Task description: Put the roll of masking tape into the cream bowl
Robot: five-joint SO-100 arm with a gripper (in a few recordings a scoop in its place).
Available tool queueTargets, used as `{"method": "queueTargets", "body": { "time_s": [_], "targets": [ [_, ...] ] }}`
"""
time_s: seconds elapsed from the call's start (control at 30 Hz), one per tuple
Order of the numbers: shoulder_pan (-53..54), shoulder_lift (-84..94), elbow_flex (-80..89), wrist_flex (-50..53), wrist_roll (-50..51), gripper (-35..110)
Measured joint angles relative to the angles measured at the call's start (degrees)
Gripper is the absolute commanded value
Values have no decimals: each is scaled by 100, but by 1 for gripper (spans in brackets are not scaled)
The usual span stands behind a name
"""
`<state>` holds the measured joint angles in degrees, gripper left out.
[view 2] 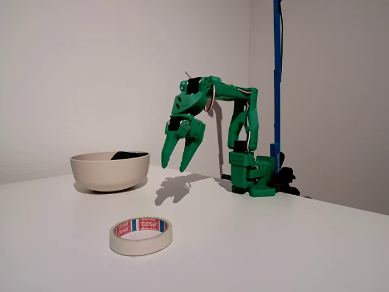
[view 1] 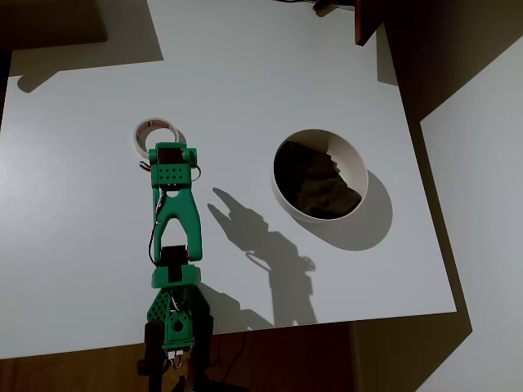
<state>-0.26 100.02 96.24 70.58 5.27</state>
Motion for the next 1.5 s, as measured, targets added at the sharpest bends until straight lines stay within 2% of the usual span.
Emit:
{"method": "queueTargets", "body": {
  "time_s": [0.27,0.53,1.5],
  "targets": [
    [-53,-1257,-967,18,26,20],
    [193,-2769,-2716,659,-123,20],
    [-264,-4825,-4896,1512,-105,21]
  ]
}}
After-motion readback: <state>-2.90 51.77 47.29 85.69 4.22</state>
